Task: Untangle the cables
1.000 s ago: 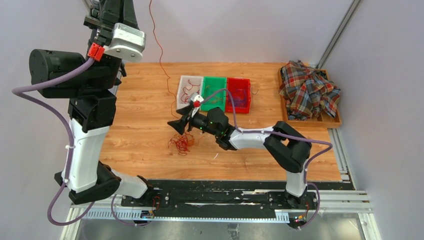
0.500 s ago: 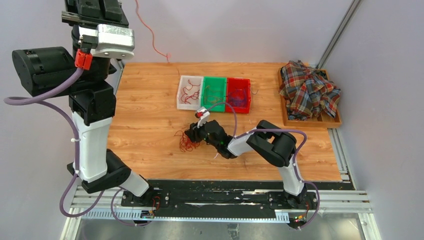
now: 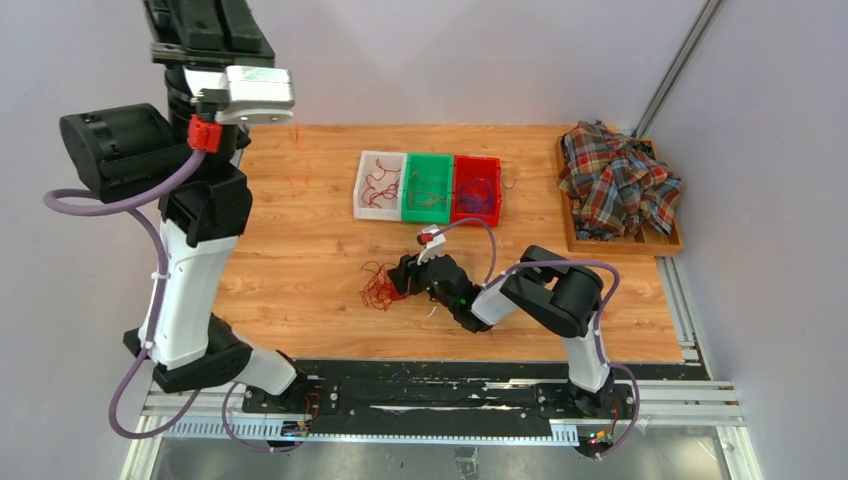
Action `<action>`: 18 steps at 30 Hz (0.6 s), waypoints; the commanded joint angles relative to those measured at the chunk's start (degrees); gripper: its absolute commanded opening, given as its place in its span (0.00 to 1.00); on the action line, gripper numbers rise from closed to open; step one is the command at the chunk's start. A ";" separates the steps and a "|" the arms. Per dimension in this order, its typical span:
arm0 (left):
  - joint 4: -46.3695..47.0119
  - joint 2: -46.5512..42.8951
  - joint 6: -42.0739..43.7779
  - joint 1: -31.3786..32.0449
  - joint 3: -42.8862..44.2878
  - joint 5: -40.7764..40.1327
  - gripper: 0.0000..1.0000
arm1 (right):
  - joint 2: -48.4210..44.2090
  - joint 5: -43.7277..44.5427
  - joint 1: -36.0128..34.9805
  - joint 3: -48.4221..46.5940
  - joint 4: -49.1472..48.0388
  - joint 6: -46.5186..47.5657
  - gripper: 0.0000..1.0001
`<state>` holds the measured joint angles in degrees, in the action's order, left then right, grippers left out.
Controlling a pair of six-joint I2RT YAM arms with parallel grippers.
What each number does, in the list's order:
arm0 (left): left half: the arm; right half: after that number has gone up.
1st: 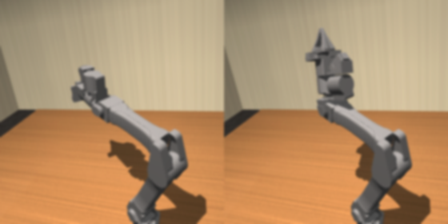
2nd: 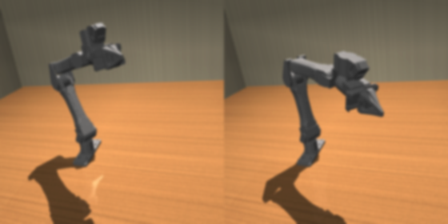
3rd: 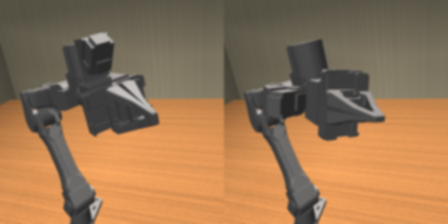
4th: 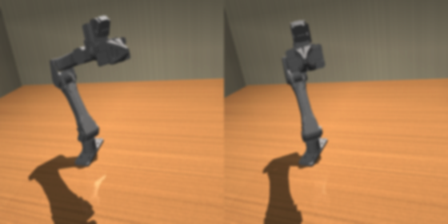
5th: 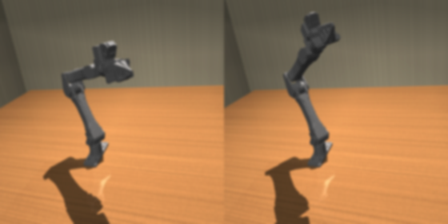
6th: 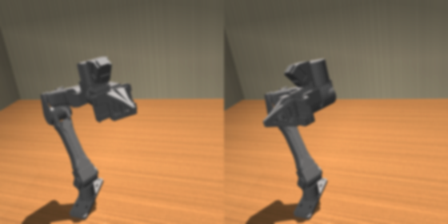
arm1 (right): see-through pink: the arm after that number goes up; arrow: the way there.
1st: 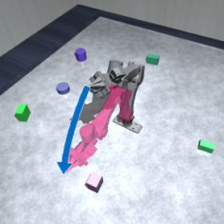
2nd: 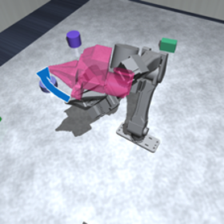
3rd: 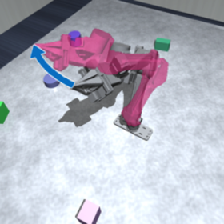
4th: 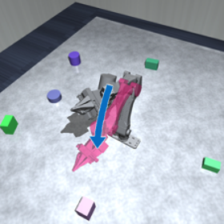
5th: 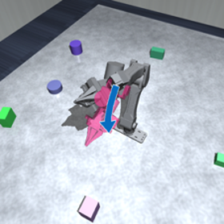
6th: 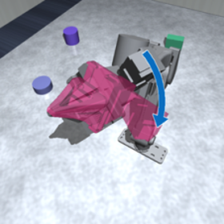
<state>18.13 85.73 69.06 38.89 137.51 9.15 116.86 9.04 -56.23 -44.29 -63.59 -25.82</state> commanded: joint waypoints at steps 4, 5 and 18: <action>0.47 -8.20 -1.11 0.57 -19.04 -2.37 0.01 | -13.57 2.77 -0.31 4.57 -1.07 3.45 0.62; 0.45 -8.93 -1.95 0.57 -20.92 -2.52 0.00 | -15.33 2.74 -0.22 4.43 -0.06 4.33 0.63; -2.42 -14.92 -10.73 1.62 -39.92 -0.14 0.00 | -26.10 3.23 2.76 0.97 4.28 7.63 0.67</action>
<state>15.33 72.16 60.93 39.68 100.47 8.69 94.32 11.07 -54.72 -45.25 -58.15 -19.18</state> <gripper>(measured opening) 0.009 0.672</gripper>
